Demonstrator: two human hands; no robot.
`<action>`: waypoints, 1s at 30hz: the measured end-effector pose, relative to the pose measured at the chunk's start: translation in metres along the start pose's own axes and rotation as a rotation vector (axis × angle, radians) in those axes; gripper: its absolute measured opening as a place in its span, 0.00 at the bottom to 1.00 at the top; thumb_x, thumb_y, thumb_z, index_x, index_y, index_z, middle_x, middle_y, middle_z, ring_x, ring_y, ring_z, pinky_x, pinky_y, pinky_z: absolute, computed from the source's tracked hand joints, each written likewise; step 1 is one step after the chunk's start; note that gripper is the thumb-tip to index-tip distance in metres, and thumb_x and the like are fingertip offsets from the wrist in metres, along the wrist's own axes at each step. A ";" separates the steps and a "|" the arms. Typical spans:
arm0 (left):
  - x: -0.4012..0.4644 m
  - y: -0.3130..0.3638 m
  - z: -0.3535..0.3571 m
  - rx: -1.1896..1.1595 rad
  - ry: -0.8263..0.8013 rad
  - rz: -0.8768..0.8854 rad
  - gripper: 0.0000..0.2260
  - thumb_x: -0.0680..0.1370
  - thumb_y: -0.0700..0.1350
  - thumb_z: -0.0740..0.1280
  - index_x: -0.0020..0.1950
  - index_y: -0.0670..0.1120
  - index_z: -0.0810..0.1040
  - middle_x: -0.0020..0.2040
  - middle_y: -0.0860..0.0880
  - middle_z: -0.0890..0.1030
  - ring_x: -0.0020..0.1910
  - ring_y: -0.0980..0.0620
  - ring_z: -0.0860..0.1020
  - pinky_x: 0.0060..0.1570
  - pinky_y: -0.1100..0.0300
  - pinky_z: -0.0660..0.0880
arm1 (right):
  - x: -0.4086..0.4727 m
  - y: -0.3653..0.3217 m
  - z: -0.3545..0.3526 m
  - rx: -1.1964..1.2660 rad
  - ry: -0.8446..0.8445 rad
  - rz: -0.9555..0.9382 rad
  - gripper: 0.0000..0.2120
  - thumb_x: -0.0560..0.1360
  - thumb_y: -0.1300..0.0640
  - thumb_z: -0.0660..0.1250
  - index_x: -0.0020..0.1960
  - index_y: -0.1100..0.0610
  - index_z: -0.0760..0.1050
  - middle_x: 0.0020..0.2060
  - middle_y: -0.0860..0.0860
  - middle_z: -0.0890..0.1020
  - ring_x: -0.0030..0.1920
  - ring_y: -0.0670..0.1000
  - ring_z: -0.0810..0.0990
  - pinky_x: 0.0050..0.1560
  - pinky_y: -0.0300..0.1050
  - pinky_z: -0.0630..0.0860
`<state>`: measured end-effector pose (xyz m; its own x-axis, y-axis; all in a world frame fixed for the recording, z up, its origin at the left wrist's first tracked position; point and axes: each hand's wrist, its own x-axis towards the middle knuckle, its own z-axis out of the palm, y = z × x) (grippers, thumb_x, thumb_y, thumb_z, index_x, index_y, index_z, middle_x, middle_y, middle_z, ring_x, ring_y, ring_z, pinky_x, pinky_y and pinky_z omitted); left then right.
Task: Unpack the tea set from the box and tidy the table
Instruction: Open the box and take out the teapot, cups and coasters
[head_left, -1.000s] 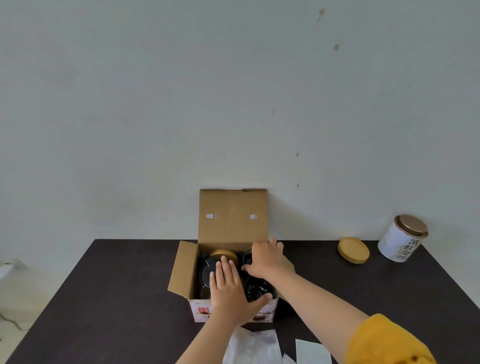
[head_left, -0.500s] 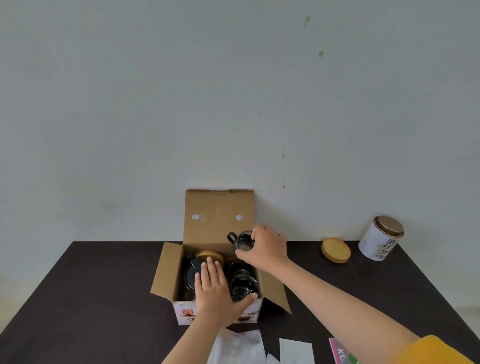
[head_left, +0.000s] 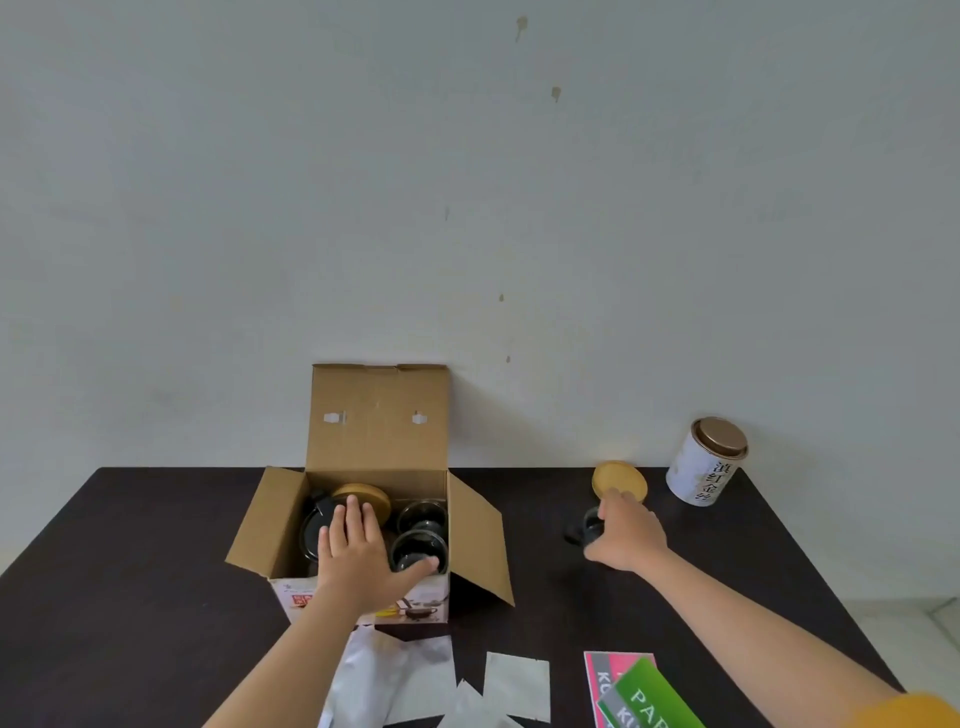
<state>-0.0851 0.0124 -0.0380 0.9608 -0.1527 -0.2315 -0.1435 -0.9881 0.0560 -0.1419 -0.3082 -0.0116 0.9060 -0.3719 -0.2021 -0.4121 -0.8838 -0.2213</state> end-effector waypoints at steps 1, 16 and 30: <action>0.000 0.005 -0.002 -0.035 -0.007 -0.030 0.62 0.55 0.81 0.34 0.77 0.40 0.44 0.78 0.40 0.43 0.76 0.39 0.43 0.73 0.44 0.45 | 0.002 0.013 0.000 0.010 -0.025 0.035 0.25 0.64 0.52 0.74 0.56 0.54 0.68 0.52 0.50 0.73 0.50 0.53 0.76 0.49 0.46 0.73; 0.010 0.035 0.005 -0.015 -0.012 -0.227 0.65 0.53 0.84 0.44 0.76 0.39 0.41 0.77 0.39 0.38 0.75 0.38 0.39 0.74 0.44 0.43 | 0.057 0.135 0.003 0.092 -0.122 0.141 0.25 0.64 0.60 0.75 0.55 0.51 0.67 0.53 0.51 0.73 0.53 0.53 0.75 0.48 0.47 0.75; 0.013 0.037 0.007 0.016 -0.005 -0.263 0.72 0.43 0.84 0.31 0.77 0.40 0.45 0.77 0.40 0.41 0.76 0.39 0.41 0.73 0.44 0.45 | 0.111 0.159 0.003 0.172 -0.056 0.048 0.31 0.67 0.63 0.73 0.66 0.55 0.66 0.62 0.56 0.70 0.58 0.57 0.74 0.51 0.48 0.75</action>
<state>-0.0800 -0.0267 -0.0461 0.9643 0.1098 -0.2409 0.1075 -0.9939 -0.0226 -0.1076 -0.4893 -0.0719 0.8802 -0.3917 -0.2681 -0.4694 -0.8020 -0.3694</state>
